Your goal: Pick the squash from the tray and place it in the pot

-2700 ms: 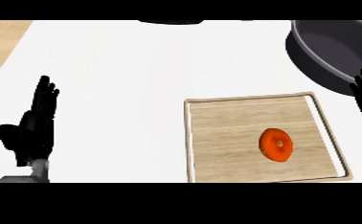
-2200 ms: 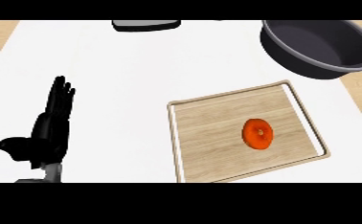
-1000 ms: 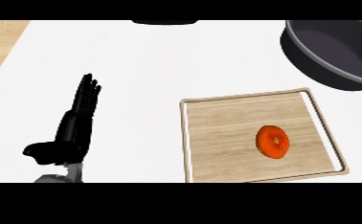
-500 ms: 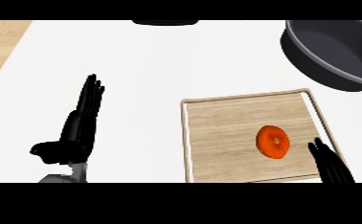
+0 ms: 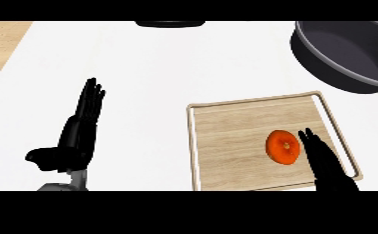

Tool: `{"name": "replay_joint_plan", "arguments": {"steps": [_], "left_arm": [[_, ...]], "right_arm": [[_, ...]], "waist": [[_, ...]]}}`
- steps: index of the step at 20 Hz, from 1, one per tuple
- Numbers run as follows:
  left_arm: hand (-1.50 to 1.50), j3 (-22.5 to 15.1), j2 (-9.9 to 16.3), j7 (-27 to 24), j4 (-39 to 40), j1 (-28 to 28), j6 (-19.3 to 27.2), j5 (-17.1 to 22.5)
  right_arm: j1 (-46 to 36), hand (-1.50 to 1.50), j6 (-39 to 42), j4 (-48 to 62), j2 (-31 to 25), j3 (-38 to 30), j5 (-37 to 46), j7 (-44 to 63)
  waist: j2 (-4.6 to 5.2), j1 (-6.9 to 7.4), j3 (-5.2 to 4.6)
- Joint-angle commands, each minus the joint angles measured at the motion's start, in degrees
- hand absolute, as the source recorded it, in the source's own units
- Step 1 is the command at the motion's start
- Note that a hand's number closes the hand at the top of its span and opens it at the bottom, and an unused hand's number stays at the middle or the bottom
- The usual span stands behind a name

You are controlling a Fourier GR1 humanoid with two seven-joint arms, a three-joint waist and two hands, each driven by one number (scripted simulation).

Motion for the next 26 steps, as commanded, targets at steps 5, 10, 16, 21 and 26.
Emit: {"name": "replay_joint_plan", "arguments": {"steps": [5,10,16,21,26], "left_arm": [[0.00,0.89,-2.91,0.55,-0.41,0.53,0.23,-3.43],[0.00,3.27,-2.35,-2.85,0.68,2.16,-3.80,-2.11],[0.00,3.49,-5.50,-2.81,4.70,-0.70,-2.36,-5.18],[0.00,1.53,-5.66,1.63,-1.78,1.12,-1.82,-5.50],[0.00,3.86,-4.87,-1.84,-0.20,2.82,-4.51,-5.11]], "right_arm": [[-3.01,-1.50,-1.61,7.07,1.25,-1.80,1.08,-2.48],[-5.83,-1.50,-4.11,12.61,3.14,-2.53,1.33,-4.18],[-7.68,-1.50,-2.84,12.90,4.12,-1.60,3.36,-3.00],[-12.65,1.50,-10.16,15.96,2.52,-5.73,5.88,-7.24],[-10.67,1.50,-14.21,17.70,4.69,-3.06,10.10,-8.46]], "waist": [[-0.05,-0.22,0.01],[-0.04,-0.11,0.01],[-0.04,-0.22,0.00],[-0.06,-0.03,0.02],[-0.05,-0.09,0.01]]}}
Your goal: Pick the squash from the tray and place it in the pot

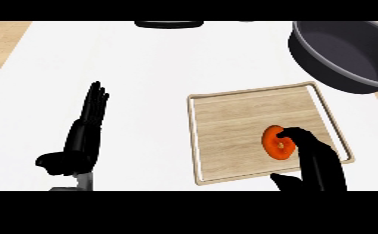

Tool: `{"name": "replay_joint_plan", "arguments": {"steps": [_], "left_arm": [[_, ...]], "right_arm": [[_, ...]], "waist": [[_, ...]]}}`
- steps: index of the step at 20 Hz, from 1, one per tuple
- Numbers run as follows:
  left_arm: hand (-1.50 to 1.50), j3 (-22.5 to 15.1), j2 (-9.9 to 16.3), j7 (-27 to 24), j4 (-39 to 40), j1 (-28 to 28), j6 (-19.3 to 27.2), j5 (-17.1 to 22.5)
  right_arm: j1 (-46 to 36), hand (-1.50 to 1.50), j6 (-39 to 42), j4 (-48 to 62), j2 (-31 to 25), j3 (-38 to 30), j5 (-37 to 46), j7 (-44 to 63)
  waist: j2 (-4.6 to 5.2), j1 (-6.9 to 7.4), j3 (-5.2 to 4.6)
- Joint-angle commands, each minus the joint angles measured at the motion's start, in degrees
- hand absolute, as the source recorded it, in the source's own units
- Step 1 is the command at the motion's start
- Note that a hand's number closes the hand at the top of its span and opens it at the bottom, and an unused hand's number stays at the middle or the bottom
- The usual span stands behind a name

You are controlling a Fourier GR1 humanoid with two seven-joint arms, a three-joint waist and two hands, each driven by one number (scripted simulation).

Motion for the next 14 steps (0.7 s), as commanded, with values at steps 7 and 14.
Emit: {"name": "replay_joint_plan", "arguments": {"steps": [7,14], "left_arm": [[0.00,-2.04,-1.18,1.53,-0.13,-4.06,-1.18,-1.20],[0.00,-3.69,-1.11,2.15,0.25,-6.43,-3.08,-1.26]], "right_arm": [[-21.95,1.50,9.41,16.43,4.16,-12.72,0.48,17.76],[-38.08,1.50,14.53,25.28,-0.02,-21.99,3.26,31.89]], "waist": [[2.57,6.01,0.35],[3.89,10.16,0.36]]}}
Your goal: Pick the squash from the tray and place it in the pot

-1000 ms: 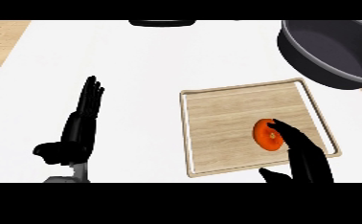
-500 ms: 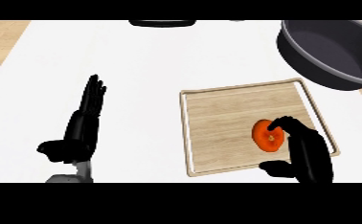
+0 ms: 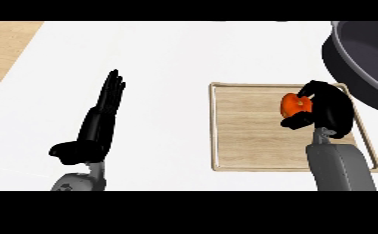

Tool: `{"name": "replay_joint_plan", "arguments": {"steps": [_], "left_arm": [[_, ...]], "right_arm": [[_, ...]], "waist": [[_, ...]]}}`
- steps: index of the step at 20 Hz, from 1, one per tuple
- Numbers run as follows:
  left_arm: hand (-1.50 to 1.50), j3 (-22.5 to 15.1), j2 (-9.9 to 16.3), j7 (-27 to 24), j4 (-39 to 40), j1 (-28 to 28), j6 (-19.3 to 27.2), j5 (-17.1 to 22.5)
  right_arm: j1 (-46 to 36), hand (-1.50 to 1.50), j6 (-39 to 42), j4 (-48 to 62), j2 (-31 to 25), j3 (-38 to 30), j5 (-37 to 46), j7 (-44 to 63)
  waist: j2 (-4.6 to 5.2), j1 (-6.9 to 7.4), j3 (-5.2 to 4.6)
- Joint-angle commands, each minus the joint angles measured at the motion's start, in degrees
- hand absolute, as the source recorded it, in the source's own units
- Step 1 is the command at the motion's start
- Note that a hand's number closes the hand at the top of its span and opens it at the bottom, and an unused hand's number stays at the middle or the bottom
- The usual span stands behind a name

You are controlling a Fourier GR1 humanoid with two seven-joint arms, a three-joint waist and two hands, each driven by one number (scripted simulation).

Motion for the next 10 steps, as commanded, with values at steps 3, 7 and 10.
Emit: {"name": "replay_joint_plan", "arguments": {"steps": [3,7,10], "left_arm": [[0.00,-1.73,-0.60,0.46,0.34,-2.44,-1.05,-0.41],[0.00,-1.60,-0.55,0.29,1.67,-2.92,-1.08,-0.67],[0.00,-2.29,-1.18,1.23,1.31,-3.39,-0.91,-0.79]], "right_arm": [[-18.29,1.50,-0.06,12.14,-4.05,-6.38,5.95,11.89],[-28.61,1.50,-3.48,18.77,-7.66,-6.74,11.31,15.29],[-34.45,1.50,-4.90,24.91,-10.10,-5.86,16.32,18.09]], "waist": [[0.74,3.12,0.48],[0.77,3.58,0.45],[0.69,3.72,0.46]]}}
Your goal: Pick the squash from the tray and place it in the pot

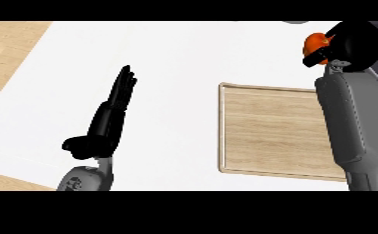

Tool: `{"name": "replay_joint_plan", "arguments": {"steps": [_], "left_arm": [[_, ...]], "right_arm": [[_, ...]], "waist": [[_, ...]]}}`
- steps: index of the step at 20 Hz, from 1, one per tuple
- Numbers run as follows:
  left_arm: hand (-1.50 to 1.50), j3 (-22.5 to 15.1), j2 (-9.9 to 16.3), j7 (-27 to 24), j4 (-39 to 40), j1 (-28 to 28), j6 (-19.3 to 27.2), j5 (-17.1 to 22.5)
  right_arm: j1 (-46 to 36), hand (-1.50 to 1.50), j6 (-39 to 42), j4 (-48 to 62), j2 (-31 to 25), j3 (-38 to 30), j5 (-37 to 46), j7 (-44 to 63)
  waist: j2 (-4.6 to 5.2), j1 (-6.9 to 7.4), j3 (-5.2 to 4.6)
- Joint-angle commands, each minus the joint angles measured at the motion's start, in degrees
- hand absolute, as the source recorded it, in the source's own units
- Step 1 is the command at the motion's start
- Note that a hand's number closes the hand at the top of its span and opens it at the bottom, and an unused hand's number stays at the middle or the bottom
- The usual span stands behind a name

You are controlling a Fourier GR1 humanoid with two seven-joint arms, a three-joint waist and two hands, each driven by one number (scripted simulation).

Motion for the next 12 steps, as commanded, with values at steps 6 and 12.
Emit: {"name": "replay_joint_plan", "arguments": {"steps": [6,12], "left_arm": [[0.00,0.22,-0.52,0.47,0.44,-0.52,0.51,-0.07],[0.00,0.20,-0.50,-0.70,0.72,1.32,0.56,-0.23]], "right_arm": [[-17.09,1.50,-3.99,18.61,-3.25,-0.24,12.92,13.75],[-22.27,1.50,-7.96,27.78,-5.78,-3.28,16.45,17.77]], "waist": [[-0.24,-0.35,0.05],[-0.36,-1.86,0.13]]}}
